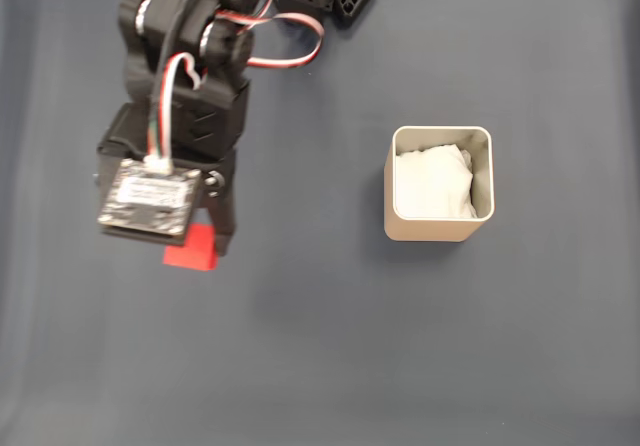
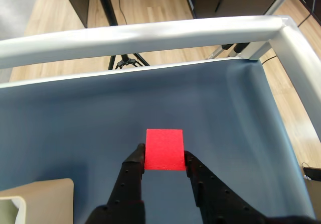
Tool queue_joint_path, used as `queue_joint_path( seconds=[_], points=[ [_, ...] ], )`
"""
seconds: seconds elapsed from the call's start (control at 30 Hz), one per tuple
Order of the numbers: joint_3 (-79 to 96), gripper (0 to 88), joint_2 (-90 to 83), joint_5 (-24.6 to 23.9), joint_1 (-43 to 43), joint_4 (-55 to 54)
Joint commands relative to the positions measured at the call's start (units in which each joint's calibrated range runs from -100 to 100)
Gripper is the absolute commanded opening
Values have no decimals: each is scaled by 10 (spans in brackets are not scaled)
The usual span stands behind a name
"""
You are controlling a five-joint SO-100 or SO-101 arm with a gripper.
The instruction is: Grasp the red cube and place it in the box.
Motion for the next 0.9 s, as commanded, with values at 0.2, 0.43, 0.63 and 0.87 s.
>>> queue_joint_path(
  seconds=[0.2, 0.43, 0.63, 0.87],
  points=[
    [84, 3, -127, 20, -60, 4],
    [141, 3, -186, 27, -106, 5],
    [181, 3, -230, 33, -147, 6],
    [196, 3, -266, 27, -189, 14]
  ],
)
